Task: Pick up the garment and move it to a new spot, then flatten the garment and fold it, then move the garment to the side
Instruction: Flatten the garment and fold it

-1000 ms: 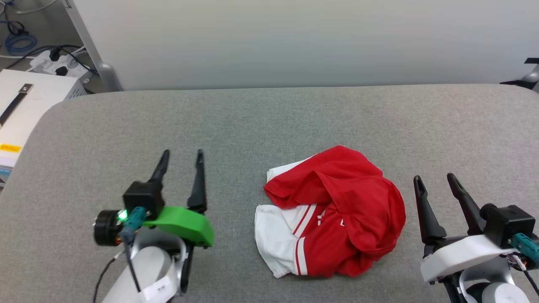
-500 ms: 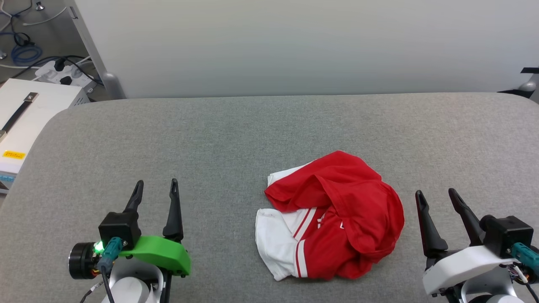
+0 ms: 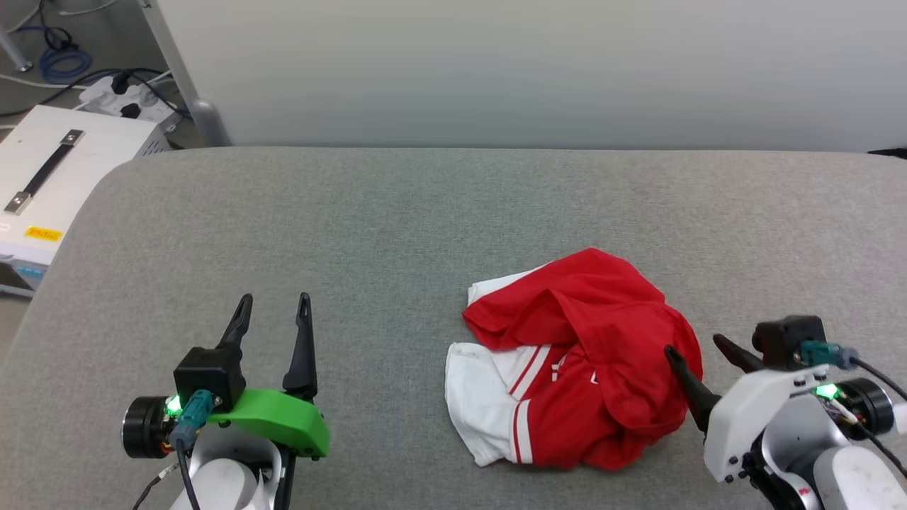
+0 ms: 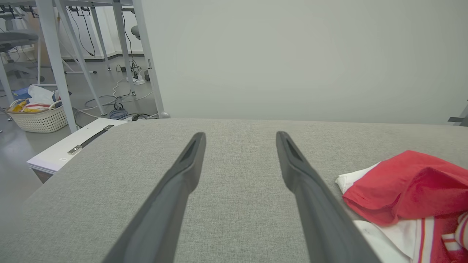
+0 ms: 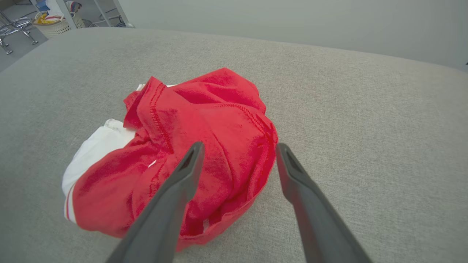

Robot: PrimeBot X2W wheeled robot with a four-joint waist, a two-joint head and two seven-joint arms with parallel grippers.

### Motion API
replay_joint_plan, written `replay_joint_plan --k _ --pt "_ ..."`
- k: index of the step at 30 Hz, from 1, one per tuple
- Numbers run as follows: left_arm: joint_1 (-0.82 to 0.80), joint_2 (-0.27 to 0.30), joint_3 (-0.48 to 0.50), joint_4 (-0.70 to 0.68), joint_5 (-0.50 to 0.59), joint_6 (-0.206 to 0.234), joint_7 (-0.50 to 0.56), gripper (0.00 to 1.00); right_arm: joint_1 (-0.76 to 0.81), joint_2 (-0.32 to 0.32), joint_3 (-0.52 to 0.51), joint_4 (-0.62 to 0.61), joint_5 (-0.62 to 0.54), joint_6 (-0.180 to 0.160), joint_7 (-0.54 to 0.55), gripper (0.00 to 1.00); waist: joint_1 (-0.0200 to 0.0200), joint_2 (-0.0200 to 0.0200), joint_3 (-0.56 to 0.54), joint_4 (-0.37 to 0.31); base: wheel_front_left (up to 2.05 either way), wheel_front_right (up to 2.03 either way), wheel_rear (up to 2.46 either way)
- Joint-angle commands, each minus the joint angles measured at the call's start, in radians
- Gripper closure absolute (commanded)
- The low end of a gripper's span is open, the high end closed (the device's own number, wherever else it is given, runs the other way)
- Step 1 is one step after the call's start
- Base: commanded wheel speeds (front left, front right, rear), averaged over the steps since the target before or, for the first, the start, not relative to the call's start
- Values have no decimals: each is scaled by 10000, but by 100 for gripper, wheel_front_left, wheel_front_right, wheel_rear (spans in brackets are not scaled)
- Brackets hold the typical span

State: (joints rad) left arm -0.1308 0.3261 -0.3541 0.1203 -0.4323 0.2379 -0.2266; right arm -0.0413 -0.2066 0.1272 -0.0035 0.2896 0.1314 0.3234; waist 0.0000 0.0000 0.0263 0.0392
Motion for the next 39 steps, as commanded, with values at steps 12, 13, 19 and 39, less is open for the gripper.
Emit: replay_joint_plan --k 12,13,19,39 --pt "-860 -542 -395 389 82 -253 -181 0 -3326 -1325 2908 1229 1457 -7 3035 0 0 0 800 1562 0 0 0" --pt "-932 -606 -434 442 85 -298 -199 0 -3603 -1392 3127 1425 1526 -7 3157 0 0 0 871 1670 0 0 0" --pt "-1273 -870 -522 709 146 -479 -286 0 -4983 -1673 4191 2850 1748 -7 3572 0 0 0 1236 2069 0 0 0" --pt "-1163 -1014 -193 1063 313 -637 -350 0 -6364 -1946 4277 4908 3119 -7 2333 100 0 0 911 1465 0 0 0"
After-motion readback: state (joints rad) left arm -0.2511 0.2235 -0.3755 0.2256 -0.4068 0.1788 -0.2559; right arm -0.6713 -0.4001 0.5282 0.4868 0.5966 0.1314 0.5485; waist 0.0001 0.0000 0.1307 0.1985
